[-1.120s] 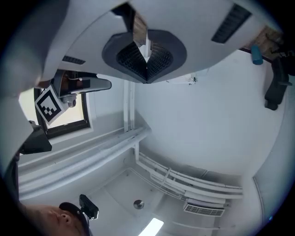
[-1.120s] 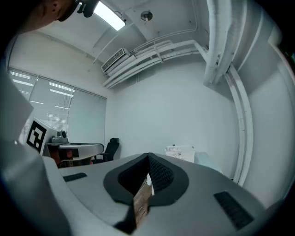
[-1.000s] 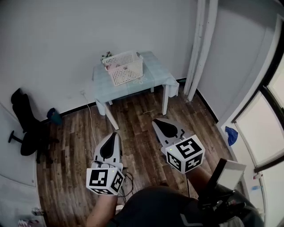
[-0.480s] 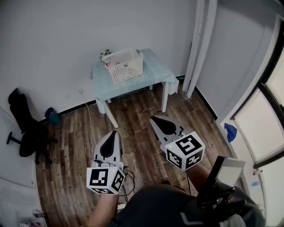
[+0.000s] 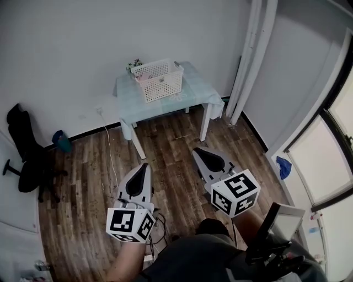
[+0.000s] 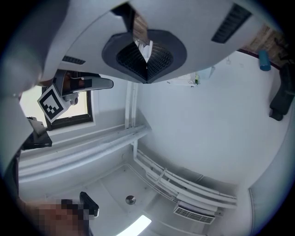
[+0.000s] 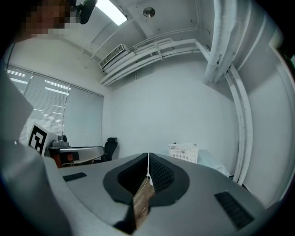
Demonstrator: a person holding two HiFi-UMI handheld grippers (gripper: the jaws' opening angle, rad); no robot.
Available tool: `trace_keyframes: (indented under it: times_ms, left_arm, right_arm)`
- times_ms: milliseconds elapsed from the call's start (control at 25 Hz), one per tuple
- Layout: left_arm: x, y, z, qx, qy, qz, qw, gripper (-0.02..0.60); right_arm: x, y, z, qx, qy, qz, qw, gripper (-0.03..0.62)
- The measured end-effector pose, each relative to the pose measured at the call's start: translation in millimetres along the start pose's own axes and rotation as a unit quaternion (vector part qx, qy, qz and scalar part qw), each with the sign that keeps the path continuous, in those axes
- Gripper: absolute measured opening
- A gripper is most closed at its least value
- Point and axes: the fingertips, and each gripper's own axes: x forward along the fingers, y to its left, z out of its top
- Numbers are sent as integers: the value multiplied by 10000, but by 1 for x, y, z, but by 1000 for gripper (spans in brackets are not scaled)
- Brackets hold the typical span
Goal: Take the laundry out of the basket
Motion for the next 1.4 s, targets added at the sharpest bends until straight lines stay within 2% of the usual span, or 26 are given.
trace_keyframes:
  times_ms: [200, 440, 560, 720, 840, 1400]
  left_arm:
    - [10, 3, -7, -64, 15, -22, 10000, 9]
    - [32, 23, -7, -18, 200, 247, 9995, 9]
    - [53, 26, 0, 85, 161, 247, 9995, 9]
    - [88, 25, 4, -73, 174, 171, 9997, 9]
    - [113, 27, 6, -46, 176, 164, 9997, 9]
    - [203, 35, 8, 159, 232, 452, 9986, 9]
  right_arm:
    - [9, -6, -4, -17, 44, 42, 10000, 18]
    - [37, -31, 1, 157, -84, 165, 9997, 18]
    - [54, -46, 6, 276, -161, 235, 9992, 18]
    - [73, -67, 10, 264, -148, 331, 9990, 18]
    - [88, -79, 17, 243, -197, 453, 9985, 18]
    - [140, -160, 29, 212, -209, 735, 9969, 18]
